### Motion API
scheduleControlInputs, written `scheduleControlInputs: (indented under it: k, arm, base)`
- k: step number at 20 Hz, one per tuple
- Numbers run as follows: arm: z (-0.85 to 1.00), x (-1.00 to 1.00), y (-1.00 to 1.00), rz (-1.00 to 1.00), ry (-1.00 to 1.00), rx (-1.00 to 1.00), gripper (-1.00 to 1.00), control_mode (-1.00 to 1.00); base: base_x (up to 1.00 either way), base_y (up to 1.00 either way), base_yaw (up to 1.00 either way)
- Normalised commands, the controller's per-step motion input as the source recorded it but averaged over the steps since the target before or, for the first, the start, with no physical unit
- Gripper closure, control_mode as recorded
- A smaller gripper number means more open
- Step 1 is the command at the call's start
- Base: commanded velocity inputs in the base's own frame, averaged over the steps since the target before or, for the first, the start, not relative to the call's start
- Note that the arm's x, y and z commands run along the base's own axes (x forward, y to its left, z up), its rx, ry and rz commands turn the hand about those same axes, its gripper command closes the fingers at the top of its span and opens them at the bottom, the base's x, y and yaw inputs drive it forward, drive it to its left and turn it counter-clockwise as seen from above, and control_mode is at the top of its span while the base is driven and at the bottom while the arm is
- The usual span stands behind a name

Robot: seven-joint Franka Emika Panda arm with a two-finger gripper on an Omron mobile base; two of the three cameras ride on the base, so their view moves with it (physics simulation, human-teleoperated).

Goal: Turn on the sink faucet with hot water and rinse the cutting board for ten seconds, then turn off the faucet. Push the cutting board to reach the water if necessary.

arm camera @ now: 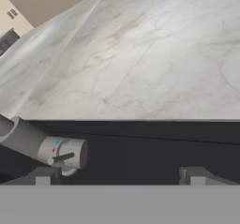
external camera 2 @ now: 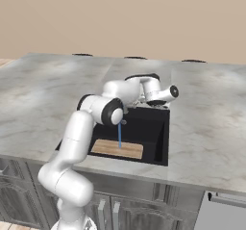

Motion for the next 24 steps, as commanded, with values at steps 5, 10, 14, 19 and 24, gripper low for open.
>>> scheduleControlInputs:
  k: [5,10,14,19,24]
  arm:
    - [-0.26,0.00,0.00,0.00,0.00,0.00,-1.00,-1.00]
    - [-0.01,0.05,0.00,0.00,0.00,0.00,-1.00,-1.00]
    - [0.00,0.03,0.00,0.00,0.00,0.00,-1.00,-1.00]
    - [0.00,0.01,0.02,0.00,0.00,0.00,-1.00,-1.00]
    - [0.00,0.03,0.10,0.00,0.00,0.00,-1.00,-1.00]
  base:
    - [0.00,0.00,0.00]
    - [0.00,0.00,0.00]
    - [0.00,0.00,0.00]
    - [0.00,0.00,0.00]
    - [0.00,0.00,0.00]
